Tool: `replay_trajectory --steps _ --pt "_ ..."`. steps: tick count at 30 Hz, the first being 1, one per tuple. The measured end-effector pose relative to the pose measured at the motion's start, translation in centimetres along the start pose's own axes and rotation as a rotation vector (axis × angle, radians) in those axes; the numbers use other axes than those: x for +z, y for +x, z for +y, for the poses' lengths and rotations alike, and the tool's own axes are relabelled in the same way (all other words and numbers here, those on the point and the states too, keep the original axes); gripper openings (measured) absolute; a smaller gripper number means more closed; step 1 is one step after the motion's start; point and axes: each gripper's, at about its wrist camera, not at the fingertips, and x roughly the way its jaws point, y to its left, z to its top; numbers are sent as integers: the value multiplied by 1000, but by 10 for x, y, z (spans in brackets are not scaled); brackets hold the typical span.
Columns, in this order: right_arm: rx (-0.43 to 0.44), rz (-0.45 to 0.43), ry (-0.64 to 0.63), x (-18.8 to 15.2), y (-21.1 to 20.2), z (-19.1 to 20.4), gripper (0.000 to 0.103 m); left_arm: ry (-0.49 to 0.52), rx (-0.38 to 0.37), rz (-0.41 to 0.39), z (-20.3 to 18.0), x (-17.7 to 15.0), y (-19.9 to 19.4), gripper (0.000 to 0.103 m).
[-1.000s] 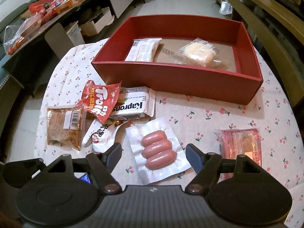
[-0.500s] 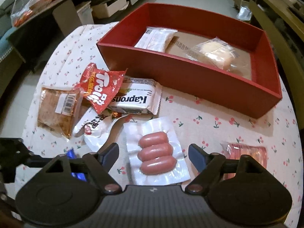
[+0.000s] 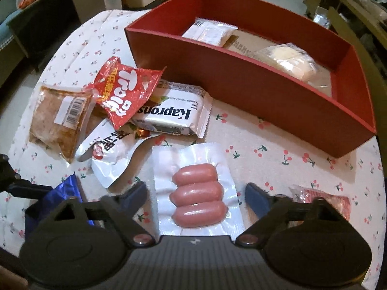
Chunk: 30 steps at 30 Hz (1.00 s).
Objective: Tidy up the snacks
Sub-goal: 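Grasp the blue wafer biscuit packet with the left tool while the right tool grasps the sausage tray, then carry the wafer packet and sausage tray into the red box and release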
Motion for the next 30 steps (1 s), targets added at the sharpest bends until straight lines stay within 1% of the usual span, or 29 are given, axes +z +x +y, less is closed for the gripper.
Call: replay_trajectory --steps 2,6,8,18,25,30 --pt "10 -2 12 -3 -5 0 87 -4 -1 -1 1 0 -1 73" --pt "-2 -4 9 -9 -9 5 86 2 13 -2 0 0 -2 73" --pt "3 -10 22 -13 -14 7 86 -1 12 -15 0 2 -5 73" --pt "16 -94 111 -30 -53 0 86 -31 -6 -72 2 9 -17 73" --pt "-2 -107 128 -38 -61 1 86 -54 -9 -102 3 17 -22 73" --pt "-19 -108 138 -43 -63 1 86 -61 -1 -106 4 19 -20 73"
